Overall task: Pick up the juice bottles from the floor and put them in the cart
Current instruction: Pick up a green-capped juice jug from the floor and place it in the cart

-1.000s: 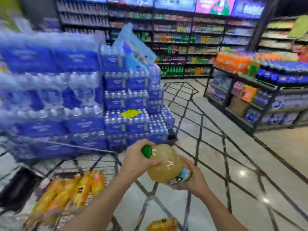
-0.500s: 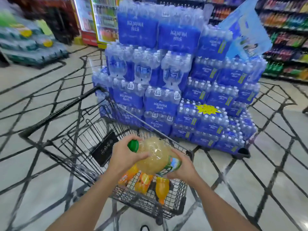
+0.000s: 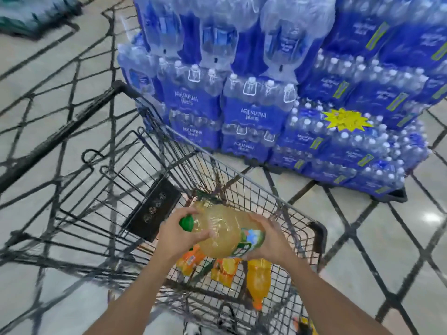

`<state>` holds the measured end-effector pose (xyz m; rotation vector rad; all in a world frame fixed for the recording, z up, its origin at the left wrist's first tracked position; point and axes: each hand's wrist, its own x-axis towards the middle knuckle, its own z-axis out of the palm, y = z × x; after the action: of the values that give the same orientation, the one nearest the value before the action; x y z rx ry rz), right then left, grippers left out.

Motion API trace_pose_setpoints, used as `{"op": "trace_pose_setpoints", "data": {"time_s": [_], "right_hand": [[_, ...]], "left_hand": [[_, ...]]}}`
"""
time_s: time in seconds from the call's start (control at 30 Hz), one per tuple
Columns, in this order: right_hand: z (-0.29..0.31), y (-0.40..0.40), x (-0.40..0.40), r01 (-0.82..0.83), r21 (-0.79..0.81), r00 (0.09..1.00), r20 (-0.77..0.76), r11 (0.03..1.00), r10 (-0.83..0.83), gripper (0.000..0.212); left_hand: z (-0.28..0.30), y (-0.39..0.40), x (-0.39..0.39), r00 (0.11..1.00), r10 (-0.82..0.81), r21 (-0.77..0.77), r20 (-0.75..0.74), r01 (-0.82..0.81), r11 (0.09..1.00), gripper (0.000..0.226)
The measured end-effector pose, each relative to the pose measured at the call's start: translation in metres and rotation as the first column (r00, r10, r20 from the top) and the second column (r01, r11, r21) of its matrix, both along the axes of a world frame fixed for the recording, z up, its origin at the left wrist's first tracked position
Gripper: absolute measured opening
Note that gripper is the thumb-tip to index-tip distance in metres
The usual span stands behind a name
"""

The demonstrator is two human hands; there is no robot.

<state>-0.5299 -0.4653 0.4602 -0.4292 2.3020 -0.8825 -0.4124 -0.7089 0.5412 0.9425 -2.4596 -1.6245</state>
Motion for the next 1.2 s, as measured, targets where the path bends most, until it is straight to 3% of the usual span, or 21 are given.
{"op": "trace_pose_setpoints", "data": {"time_s": [0.2, 0.4, 0.53, 0.77, 1.07, 1.13, 1.2], "right_hand": [[-0.055, -0.001, -0.003, 0.134, 0.077, 0.984, 0.104, 0.988, -0.142, 0.122], [-0.077, -0.014, 0.022, 0.354, 0.047, 0.911, 0.208, 0.934, -0.356, 0.123], [-0.087, -0.034, 0.017, 0.337, 0.116, 0.912, 0.208, 0.934, -0.355, 0.126], [-0.091, -0.070, 0.003, 0.266, 0.319, 0.940, 0.124, 0.909, -0.319, 0.124], [-0.110, -0.131, 0.014, 0.177, 0.602, 0.981, -0.046, 0.778, -0.188, 0.108], [-0.115, -0.136, 0.020, 0.163, 0.630, 0.986, -0.076, 0.760, -0.149, 0.105], [-0.116, -0.141, 0.026, 0.166, 0.624, 0.986, -0.097, 0.764, -0.135, 0.102]], "left_hand": [[-0.068, -0.015, -0.039, 0.991, -0.104, 0.037, 0.085, 0.101, 0.994, 0.061], [-0.086, -0.026, -0.069, 0.963, -0.263, -0.007, 0.064, 0.264, 0.965, 0.058], [-0.099, -0.050, -0.082, 0.950, -0.300, 0.026, 0.086, 0.299, 0.954, 0.057], [-0.149, -0.102, -0.086, 0.957, -0.261, 0.237, 0.123, 0.228, 0.945, 0.064], [-0.220, -0.151, -0.055, 0.917, -0.276, 0.356, 0.289, 0.165, 0.920, 0.058], [-0.229, -0.151, -0.048, 0.894, -0.307, 0.341, 0.327, 0.192, 0.920, 0.066], [-0.229, -0.151, -0.044, 0.863, -0.376, 0.256, 0.337, 0.300, 0.919, 0.094]]}}
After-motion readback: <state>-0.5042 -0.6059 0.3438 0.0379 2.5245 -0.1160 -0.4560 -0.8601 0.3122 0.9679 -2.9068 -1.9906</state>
